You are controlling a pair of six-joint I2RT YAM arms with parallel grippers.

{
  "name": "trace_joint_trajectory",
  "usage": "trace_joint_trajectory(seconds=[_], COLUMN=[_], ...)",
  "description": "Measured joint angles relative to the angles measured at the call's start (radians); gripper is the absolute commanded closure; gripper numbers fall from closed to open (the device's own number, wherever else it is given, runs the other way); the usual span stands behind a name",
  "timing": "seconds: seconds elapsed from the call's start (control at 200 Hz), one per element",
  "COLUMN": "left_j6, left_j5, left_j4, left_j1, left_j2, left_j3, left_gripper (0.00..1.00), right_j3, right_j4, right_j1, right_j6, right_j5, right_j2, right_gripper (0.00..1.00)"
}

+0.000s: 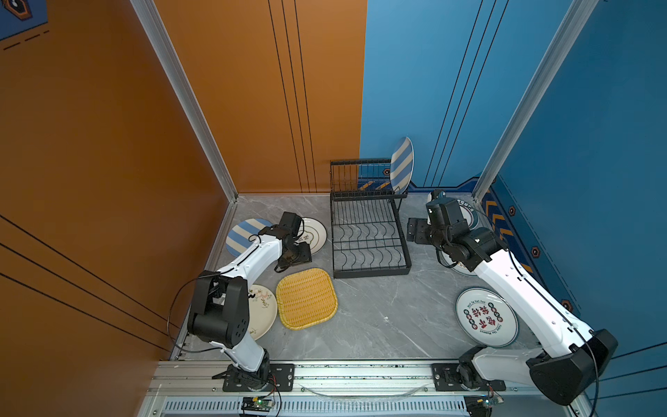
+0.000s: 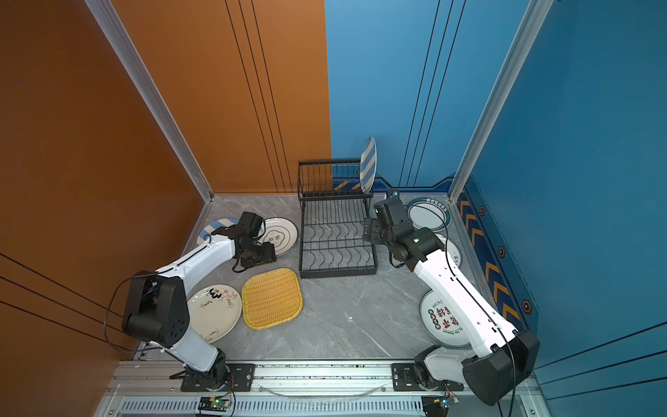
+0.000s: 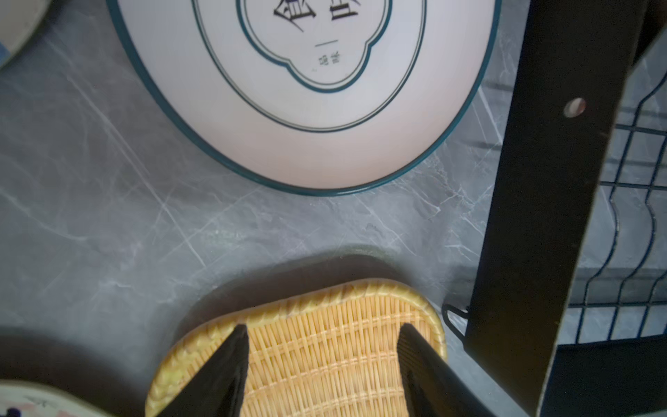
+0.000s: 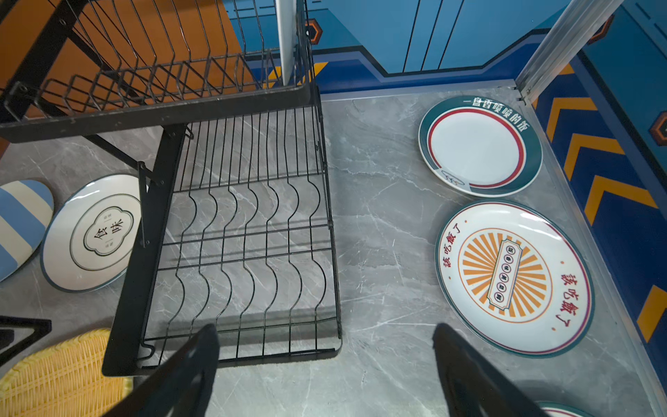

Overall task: Load plates into a dish rack
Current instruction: Move the plate to the bottom-center of the table.

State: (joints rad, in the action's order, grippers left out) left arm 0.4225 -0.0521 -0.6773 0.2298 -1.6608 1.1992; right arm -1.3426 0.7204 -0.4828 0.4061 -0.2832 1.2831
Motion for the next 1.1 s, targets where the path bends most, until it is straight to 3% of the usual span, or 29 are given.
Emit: trace_joint_trajectory(seconds=[0.375, 1.101], left_j6=[-0.054, -0.029], left_j5=[0.003, -0.063], left_j4=[-0.001, -0.002], left_j1=[0.005, 0.087], left_j2=[-0.17, -0.183], left_j3=[0.06, 0.003], left_gripper=[0.46, 0.47], right_j3=[0.093, 0.111], right_j4=[0.004, 0.003], right_j1=[0.0, 0.005], right_j6=[0.036, 0.04], right_j5=[0.007, 0.022], right_j2=[-0.073, -0.074], right_gripper=[0.07, 0.05])
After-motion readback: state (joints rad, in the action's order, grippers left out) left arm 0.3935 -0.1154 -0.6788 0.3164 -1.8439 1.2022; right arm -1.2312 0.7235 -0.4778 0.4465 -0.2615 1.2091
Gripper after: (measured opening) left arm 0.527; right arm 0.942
